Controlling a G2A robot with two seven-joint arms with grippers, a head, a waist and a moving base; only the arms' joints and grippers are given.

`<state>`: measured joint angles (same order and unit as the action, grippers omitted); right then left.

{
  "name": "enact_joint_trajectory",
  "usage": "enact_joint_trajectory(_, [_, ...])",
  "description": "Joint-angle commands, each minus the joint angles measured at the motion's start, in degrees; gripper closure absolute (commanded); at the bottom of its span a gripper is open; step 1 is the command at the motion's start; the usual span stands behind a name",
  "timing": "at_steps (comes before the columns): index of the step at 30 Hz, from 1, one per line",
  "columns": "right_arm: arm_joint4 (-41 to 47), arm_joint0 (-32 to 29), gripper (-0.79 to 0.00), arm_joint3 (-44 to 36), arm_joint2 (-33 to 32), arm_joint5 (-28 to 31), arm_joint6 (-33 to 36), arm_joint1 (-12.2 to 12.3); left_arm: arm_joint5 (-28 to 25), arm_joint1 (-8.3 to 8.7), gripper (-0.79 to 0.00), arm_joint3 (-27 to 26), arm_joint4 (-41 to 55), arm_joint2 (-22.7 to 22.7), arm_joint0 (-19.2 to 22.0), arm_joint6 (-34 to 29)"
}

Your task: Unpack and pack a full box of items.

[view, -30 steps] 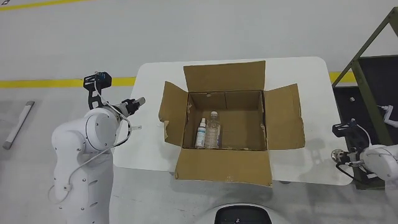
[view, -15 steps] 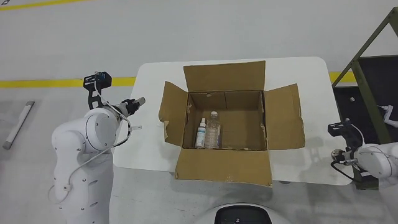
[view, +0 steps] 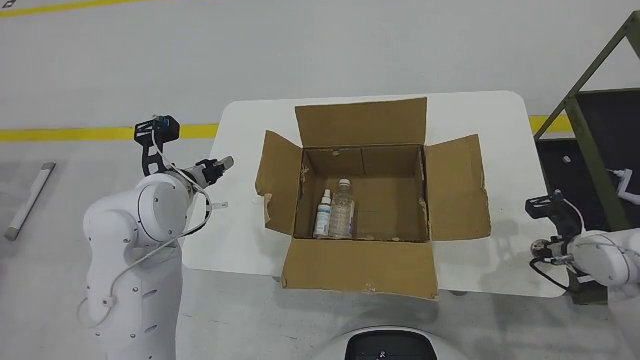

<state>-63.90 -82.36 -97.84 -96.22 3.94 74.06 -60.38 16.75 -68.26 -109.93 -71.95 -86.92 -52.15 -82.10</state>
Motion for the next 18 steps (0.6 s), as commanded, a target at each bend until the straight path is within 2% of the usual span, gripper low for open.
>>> enact_joint_trajectory(1, [1.52, 0.03, 0.0, -1.35, -1.16, -0.68, 0.25, 0.05, 0.0, 0.0, -0.785, 0.0, 0.0, 0.0, 0.0, 0.0])
enact_joint_trajectory(2, [2.85, 0.09, 0.0, -2.03, -1.94, -1.26, 0.33, 0.06, 0.0, 0.0, -0.785, 0.0, 0.0, 0.0, 0.0, 0.0])
enact_joint_trajectory(8, [24.99, 2.7, 0.0, -8.66, -12.49, -8.61, -0.05, -0.17, 0.0, 0.0, -0.785, 0.0, 0.0, 0.0, 0.0, 0.0])
enact_joint_trajectory(12, [36.75, 4.19, 0.0, -13.06, -17.64, -11.82, -0.02, -0.14, 0.0, 0.0, -0.785, 0.0, 0.0, 0.0, 0.0, 0.0])
enact_joint_trajectory(15, [47.23, 6.39, 0.0, -15.02, -19.0, -14.1, 0.52, -0.19, 0.0, 0.0, -0.785, 0.0, 0.0, 0.0, 0.0, 0.0])
enact_joint_trajectory(18, [55.01, 9.01, 0.0, -16.96, -16.43, -15.65, 1.07, -0.19, 0.0, 0.0, -0.785, 0.0, 0.0, 0.0, 0.0, 0.0])
